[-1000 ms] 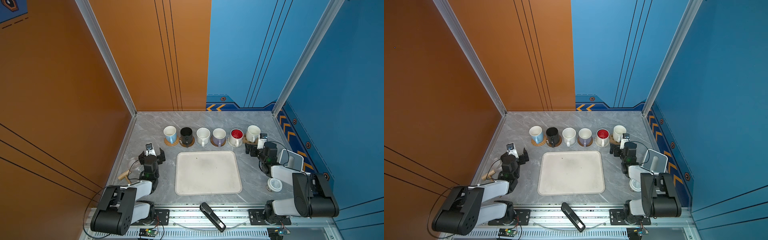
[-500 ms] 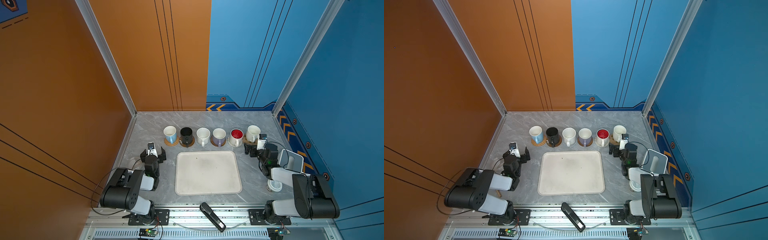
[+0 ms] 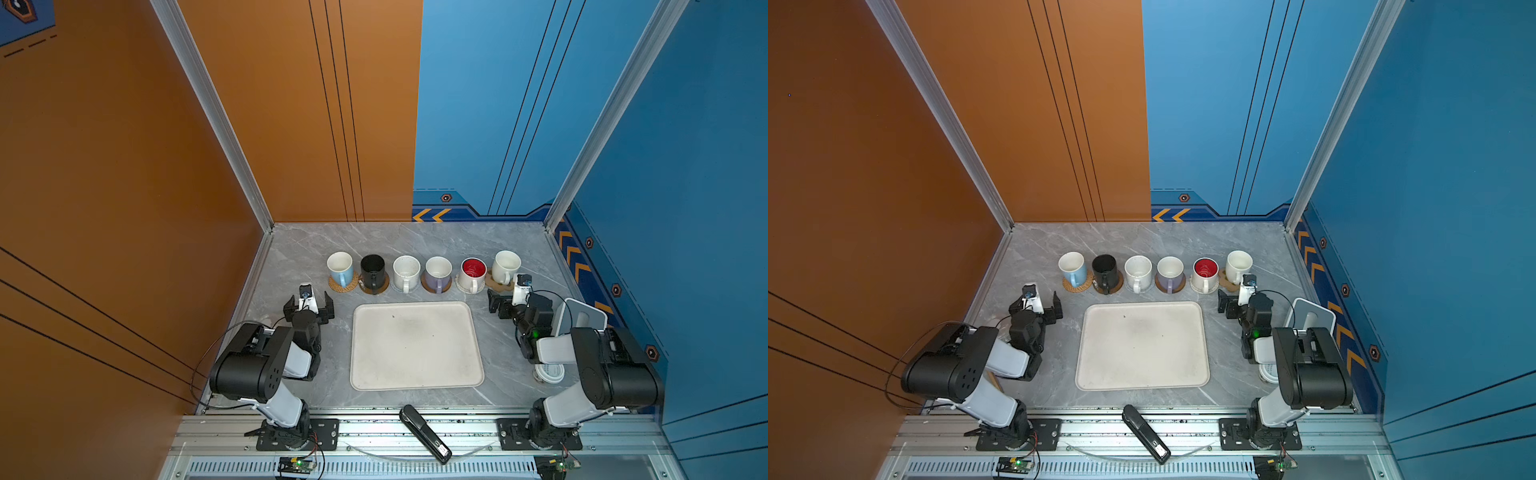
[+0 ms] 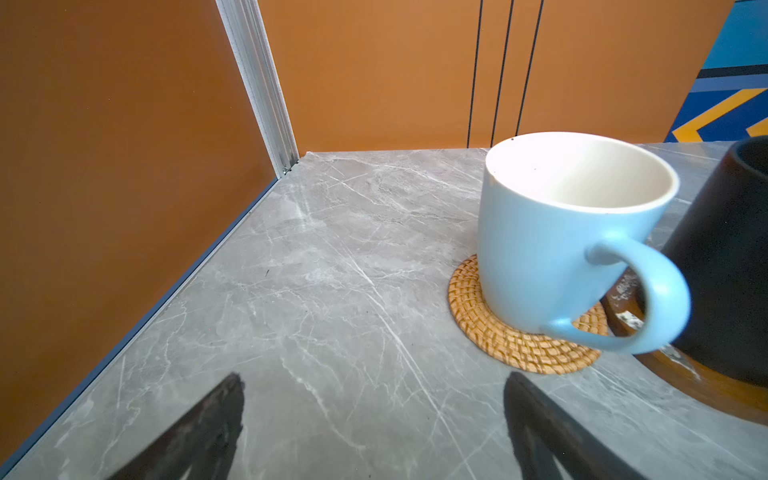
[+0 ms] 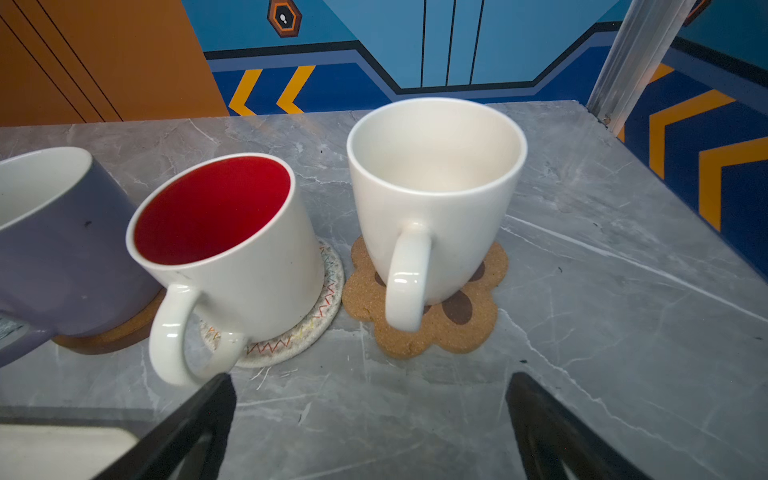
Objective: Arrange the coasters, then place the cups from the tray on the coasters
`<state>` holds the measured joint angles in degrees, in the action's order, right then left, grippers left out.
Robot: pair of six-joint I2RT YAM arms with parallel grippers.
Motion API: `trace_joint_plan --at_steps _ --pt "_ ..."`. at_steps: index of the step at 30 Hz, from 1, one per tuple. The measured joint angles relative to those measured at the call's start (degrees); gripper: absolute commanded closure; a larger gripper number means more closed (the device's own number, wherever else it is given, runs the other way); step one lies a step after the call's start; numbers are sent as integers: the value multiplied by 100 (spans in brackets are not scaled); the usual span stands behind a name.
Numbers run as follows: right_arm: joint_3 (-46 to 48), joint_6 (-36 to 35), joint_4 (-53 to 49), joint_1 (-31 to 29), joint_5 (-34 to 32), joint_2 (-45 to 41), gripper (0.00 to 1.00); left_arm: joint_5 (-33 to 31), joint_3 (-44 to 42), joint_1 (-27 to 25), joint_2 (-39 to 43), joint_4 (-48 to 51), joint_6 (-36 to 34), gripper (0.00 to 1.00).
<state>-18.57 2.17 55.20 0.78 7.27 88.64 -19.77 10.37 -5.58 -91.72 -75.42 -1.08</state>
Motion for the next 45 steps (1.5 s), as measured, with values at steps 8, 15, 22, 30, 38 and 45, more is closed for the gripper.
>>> trace_joint_plan --at_steps 8,15,22,30,38,45 --pt "-116 15 -13 0 -46 0 0 -109 662 0 42 931 2 2" --pt "-116 15 -15 0 -92 0 0 -107 957 61 87 1620 48 2" --pt "-116 15 -15 0 -105 0 0 -105 957 66 87 1829 52 2" --pt "-116 15 -15 0 -105 0 0 -105 957 66 87 1836 66 2" --pt "-116 15 -15 -2 -149 0 0 -107 957 66 87 1838 66 2" --pt "-116 15 -17 -9 -157 0 0 -105 957 66 87 1838 66 2"
